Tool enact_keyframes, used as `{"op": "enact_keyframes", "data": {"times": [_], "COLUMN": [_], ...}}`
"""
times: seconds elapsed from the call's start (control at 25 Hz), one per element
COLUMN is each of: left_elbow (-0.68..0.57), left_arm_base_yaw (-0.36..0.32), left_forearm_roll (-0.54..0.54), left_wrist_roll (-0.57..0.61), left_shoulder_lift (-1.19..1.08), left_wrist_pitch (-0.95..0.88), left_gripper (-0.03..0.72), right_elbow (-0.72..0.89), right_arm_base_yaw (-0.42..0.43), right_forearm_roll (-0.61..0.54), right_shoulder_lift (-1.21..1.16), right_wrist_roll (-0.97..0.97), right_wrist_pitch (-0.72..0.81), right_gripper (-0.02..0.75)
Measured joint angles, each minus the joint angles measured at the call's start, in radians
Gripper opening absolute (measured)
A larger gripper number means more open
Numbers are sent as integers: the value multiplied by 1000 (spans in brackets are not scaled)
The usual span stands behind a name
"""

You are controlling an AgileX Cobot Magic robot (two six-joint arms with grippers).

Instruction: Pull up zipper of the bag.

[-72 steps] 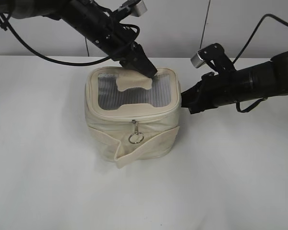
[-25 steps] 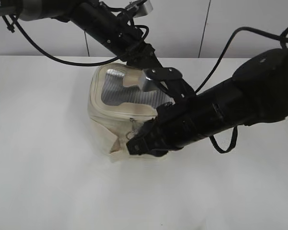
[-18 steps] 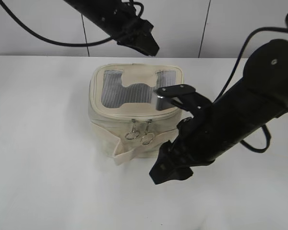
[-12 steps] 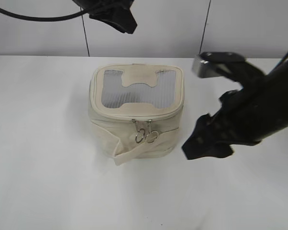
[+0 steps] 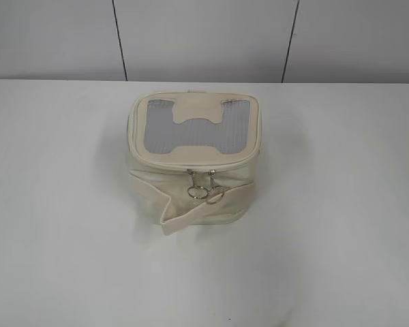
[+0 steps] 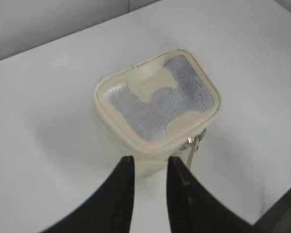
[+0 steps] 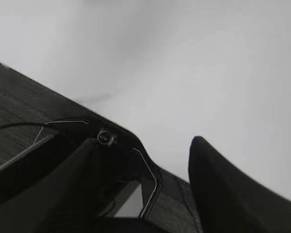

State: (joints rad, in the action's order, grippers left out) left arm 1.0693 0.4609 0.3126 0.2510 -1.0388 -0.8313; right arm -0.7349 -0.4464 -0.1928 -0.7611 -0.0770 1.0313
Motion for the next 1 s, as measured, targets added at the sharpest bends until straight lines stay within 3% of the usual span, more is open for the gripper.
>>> {"op": "enact_keyframes", "data": {"times": [0.16,0.28,0.4,0.52,0.68,1.0], "left_elbow": [-193,-281,-340,-391,-477,-533], "left_arm_base_yaw": [0,0,0,0,-1,-6], "left_forearm_roll": [-33,-70,-130,-177,-229,-299], "left_wrist_roll": [-43,-86,-171,-206,-213,-214], "left_shoulder_lift": [455,712,924,1042,1015,1015], "left_wrist_pitch": [-106,-211,-310,-381,-372,-230], "left_gripper": [252,369,407,410,400,293], "right_elbow": [74,124,179,195,199,234], "right_arm_base_yaw": [0,0,0,0,0,0], "right_forearm_roll": [57,71,99,114,118,136], "right_shoulder_lift": [256,476,649,757,768,769], "right_wrist_roll": [42,47,48,48,27,18], "right_wrist_pitch": [128,134,131,126,115,25], "right_gripper": [480,509,517,518,518,481]}}
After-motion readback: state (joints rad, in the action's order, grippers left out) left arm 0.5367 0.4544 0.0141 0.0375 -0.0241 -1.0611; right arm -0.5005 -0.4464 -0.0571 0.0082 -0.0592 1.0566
